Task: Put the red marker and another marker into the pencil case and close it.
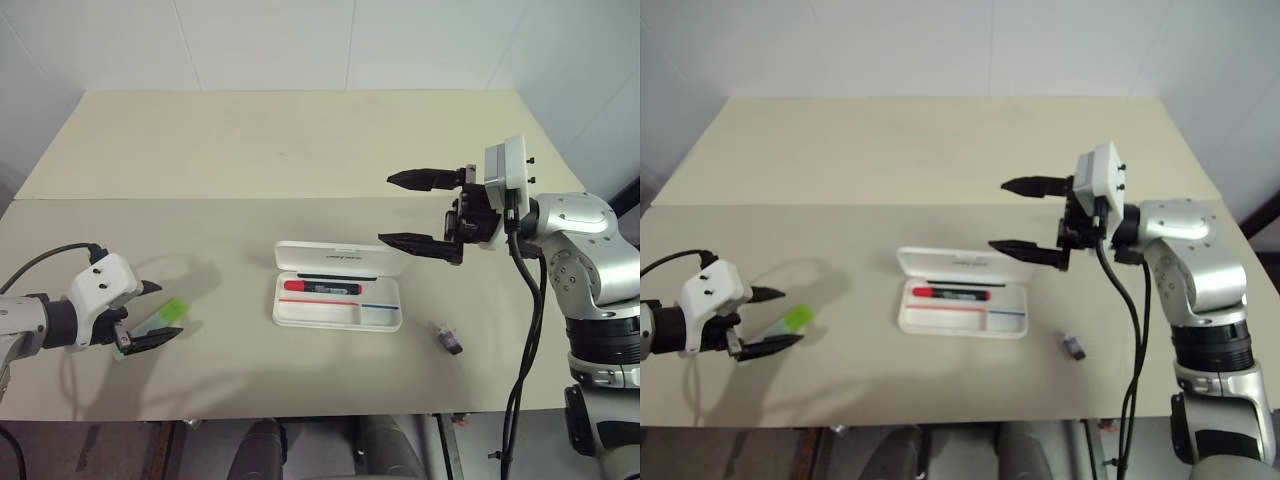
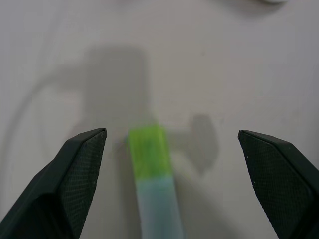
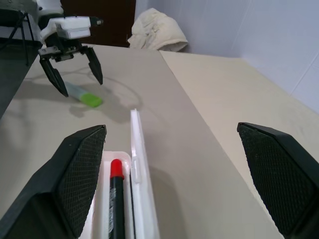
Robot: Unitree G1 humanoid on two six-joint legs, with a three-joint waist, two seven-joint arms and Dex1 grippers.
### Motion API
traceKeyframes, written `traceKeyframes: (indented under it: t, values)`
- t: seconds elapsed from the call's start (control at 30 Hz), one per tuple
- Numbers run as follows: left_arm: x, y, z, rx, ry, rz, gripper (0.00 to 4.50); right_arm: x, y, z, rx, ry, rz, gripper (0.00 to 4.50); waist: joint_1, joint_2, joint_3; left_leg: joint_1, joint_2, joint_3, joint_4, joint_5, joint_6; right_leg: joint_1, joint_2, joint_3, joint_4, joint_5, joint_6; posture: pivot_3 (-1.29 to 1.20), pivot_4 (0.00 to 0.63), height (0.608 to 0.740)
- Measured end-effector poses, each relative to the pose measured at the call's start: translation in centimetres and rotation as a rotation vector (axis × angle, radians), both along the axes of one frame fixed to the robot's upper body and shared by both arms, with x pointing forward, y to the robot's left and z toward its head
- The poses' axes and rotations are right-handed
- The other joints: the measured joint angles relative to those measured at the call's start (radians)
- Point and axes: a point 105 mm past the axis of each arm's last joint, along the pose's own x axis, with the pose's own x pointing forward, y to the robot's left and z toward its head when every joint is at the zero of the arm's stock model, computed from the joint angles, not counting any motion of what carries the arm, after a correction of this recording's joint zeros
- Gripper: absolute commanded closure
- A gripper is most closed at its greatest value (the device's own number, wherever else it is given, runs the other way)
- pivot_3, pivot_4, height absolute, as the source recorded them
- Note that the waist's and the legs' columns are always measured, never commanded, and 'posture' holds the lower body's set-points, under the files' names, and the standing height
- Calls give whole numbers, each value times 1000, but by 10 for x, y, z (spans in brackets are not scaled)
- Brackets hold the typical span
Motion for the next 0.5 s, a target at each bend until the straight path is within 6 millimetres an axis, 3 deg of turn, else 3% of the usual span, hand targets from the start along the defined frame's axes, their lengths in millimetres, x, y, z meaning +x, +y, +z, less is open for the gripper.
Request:
traceKeyframes:
  t: [0.3,0.4,0.5]
  values:
    - [-16,19,-20,63,111,151,0,-2,8,-6,-7,13,43,38,0,0,0,0,1,0,0,-1,0,-1,0,0,1,-1,-1,0,150,740]
    - [-16,27,-19,120,117,174,614,-2,8,-6,-9,12,44,0,0,0,0,0,1,0,0,-1,0,-1,0,0,1,-1,-2,0,150,740]
    - [-14,35,-19,146,115,199,1553,-4,8,-6,-12,7,46,0,0,0,0,0,1,0,0,-1,-1,-1,0,0,1,-1,-2,0,150,740]
